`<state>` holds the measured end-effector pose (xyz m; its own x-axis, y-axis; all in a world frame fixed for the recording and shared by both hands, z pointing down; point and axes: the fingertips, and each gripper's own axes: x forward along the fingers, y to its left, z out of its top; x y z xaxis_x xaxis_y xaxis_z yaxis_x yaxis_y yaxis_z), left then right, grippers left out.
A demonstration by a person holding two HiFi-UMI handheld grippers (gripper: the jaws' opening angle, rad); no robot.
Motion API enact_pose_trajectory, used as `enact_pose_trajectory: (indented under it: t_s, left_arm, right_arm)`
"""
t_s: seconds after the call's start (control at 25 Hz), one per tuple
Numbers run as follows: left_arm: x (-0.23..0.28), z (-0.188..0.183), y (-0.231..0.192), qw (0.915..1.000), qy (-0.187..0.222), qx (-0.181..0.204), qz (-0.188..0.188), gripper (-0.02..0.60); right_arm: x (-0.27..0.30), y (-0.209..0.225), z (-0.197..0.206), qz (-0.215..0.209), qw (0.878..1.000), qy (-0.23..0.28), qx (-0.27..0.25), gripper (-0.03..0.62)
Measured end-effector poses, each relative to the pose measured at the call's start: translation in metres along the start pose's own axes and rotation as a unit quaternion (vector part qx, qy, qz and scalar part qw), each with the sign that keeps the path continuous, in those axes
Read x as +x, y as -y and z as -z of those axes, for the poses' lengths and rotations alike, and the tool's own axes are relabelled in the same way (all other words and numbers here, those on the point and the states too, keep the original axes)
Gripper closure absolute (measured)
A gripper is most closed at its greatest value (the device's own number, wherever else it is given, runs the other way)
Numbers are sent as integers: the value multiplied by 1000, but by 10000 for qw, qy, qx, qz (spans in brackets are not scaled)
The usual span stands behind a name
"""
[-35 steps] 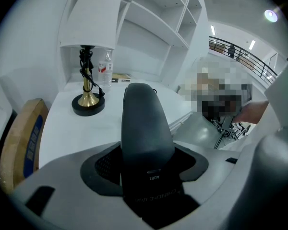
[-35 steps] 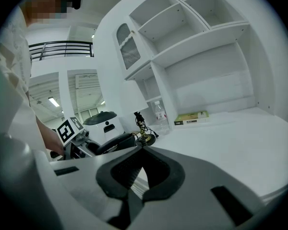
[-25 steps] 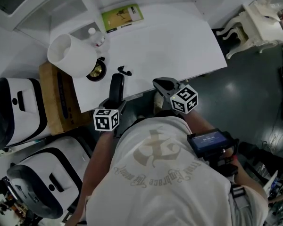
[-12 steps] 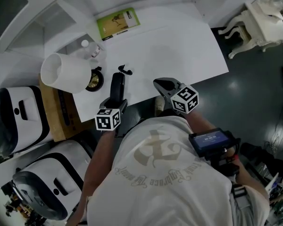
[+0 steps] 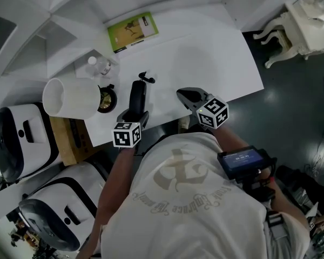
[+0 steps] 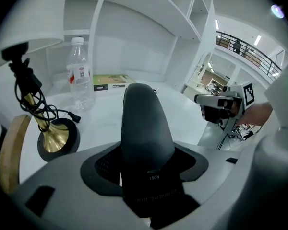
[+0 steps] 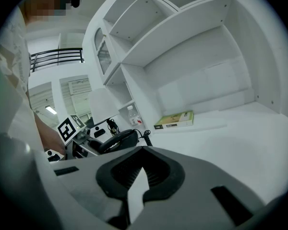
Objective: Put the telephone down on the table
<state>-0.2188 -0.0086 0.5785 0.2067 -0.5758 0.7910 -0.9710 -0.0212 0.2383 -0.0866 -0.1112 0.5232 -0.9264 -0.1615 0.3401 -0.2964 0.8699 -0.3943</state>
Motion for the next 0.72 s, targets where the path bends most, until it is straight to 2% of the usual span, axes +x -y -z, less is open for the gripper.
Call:
enact_pose_trajectory:
  t_s: [0.4, 0.72]
  left_arm:
    - [30, -31, 7, 9999, -15, 35, -127, 293]
    - [43, -52, 17, 9996, 74, 82, -264, 292]
  right_arm:
    - [1, 34, -7, -103, 9999, -15, 120, 579]
    - [-2, 43, -11, -267, 9995, -14, 151, 579]
